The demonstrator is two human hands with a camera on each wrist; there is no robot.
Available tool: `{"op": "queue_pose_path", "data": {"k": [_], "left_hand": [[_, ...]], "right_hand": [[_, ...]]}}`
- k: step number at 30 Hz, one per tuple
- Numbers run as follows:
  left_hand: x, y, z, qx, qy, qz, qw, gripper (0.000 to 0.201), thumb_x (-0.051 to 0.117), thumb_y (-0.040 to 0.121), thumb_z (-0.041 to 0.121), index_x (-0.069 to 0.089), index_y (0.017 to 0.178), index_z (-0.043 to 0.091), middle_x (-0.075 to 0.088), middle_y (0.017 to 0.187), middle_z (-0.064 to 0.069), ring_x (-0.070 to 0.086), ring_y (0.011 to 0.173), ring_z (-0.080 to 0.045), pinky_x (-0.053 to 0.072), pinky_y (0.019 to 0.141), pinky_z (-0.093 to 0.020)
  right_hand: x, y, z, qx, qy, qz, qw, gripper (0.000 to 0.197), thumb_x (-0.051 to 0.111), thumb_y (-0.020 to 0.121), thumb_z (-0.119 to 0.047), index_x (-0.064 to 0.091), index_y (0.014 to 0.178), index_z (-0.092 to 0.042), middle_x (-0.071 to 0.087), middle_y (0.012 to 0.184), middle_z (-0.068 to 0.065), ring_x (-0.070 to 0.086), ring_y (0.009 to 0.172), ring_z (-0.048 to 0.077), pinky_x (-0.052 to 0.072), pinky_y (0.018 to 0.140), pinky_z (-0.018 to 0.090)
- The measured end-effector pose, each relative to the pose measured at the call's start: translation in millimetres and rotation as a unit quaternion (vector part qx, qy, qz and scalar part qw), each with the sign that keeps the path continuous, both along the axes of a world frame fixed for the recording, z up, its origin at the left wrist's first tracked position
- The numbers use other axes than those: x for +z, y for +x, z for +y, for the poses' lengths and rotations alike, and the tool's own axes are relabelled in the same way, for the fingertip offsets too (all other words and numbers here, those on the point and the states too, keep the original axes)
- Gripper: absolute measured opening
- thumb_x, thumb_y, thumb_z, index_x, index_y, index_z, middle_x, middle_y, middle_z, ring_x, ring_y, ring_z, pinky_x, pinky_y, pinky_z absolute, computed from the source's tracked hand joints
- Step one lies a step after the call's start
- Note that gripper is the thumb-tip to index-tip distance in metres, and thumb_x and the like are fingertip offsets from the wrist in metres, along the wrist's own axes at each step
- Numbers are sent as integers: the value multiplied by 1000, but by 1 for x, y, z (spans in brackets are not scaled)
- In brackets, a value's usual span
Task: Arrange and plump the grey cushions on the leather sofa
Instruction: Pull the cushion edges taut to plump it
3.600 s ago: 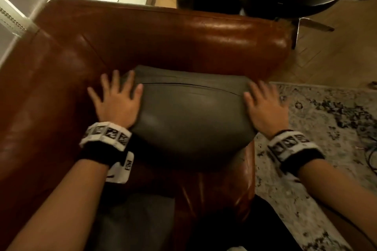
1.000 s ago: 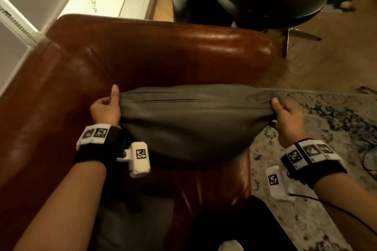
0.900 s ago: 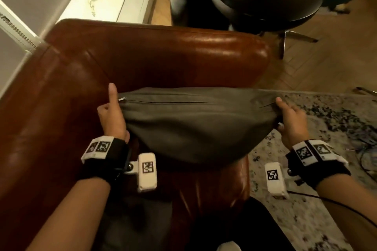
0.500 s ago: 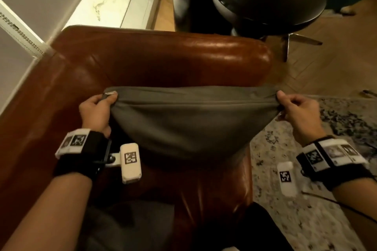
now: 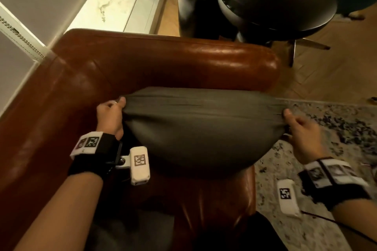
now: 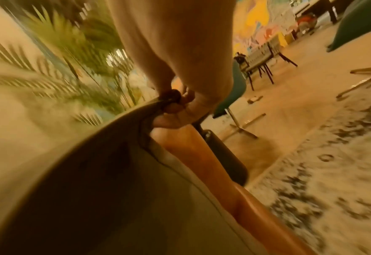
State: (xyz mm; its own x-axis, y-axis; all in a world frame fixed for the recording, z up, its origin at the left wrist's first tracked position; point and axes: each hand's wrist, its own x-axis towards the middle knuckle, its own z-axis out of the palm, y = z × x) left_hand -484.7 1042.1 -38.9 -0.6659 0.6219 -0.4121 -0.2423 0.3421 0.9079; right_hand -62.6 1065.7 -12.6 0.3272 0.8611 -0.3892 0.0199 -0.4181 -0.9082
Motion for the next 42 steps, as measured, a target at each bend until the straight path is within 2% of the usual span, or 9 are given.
{"op": "queue_pose_path", "data": {"k": [4, 11, 17, 21, 24, 31, 37, 39, 42], "left_hand": [[-18, 12, -11, 42, -69, -45, 996, 43, 76, 71, 40, 66, 98, 9, 70, 107, -13, 67, 96, -25, 53, 96, -47], [14, 16, 4, -11, 17, 70, 997, 38, 61, 93, 46, 58, 71, 15, 64, 79, -1, 63, 79, -15, 51, 74, -31], [-41, 27, 4, -10, -123, 30, 992, 41, 67, 90, 42, 56, 68, 9, 64, 94, -16, 63, 92, -25, 51, 89, -39], [-13, 16, 20, -6, -55, 67, 996, 34, 62, 95, 40, 56, 73, 14, 64, 81, -7, 63, 79, -21, 50, 76, -32], [-29, 17, 12, -49, -128, 97, 986, 40, 62, 92, 47, 61, 81, 9, 70, 96, -18, 67, 97, -32, 52, 87, -38], [9, 20, 15, -113, -242, 368, 890, 59, 27, 106, 40, 31, 148, -2, 35, 151, -28, 26, 143, -43, 21, 113, -50], [17, 131, -16, -471, -78, 608, 634, 64, 0, 99, 43, 19, 156, 22, 19, 165, -6, 8, 153, -30, 3, 119, -57], [-4, 127, -23, -502, -125, 589, 622, 62, -4, 93, 58, -2, 153, 43, 5, 166, 9, -3, 154, -22, -8, 118, -55], [-19, 83, -24, -442, -174, 583, 659, 58, -5, 93, 63, -7, 150, 48, -1, 165, 13, -9, 153, -21, -16, 117, -50]], "right_hand": [[-40, -15, -5, -72, -94, 68, 991, 33, 58, 93, -46, 61, 104, -16, 67, 104, 6, 64, 93, 24, 54, 76, 39], [-19, -11, 5, -97, -24, 1, 995, 43, 53, 96, -49, 61, 93, -7, 65, 93, 3, 65, 88, 19, 54, 80, 38], [-72, -18, 2, -25, -168, -81, 982, 55, 50, 92, -59, 60, 79, -6, 67, 100, 20, 64, 91, 35, 53, 87, 46], [-60, -13, 17, -101, -120, 66, 985, 38, 52, 97, -47, 60, 91, -11, 67, 99, 9, 66, 87, 25, 53, 77, 38], [-84, -16, 8, -42, -184, -14, 982, 77, 54, 81, -72, 62, 113, -2, 64, 120, 19, 63, 106, 36, 51, 91, 47], [-56, -13, 12, -40, -59, -226, 972, 45, 40, 102, -41, 53, 118, -1, 55, 120, 20, 52, 119, 38, 43, 93, 42], [-21, -121, -30, 329, 182, -452, 808, 49, 24, 104, -41, 34, 149, -26, 35, 156, -2, 21, 148, 18, 4, 118, 45], [-36, -123, -29, 396, 158, -510, 747, 56, 10, 100, -51, 25, 152, -36, 23, 161, -8, 13, 150, 16, -4, 118, 49], [-49, -74, -10, 358, 87, -523, 769, 60, 2, 96, -58, 15, 153, -42, 13, 162, -11, 6, 151, 14, -9, 119, 49]]}}
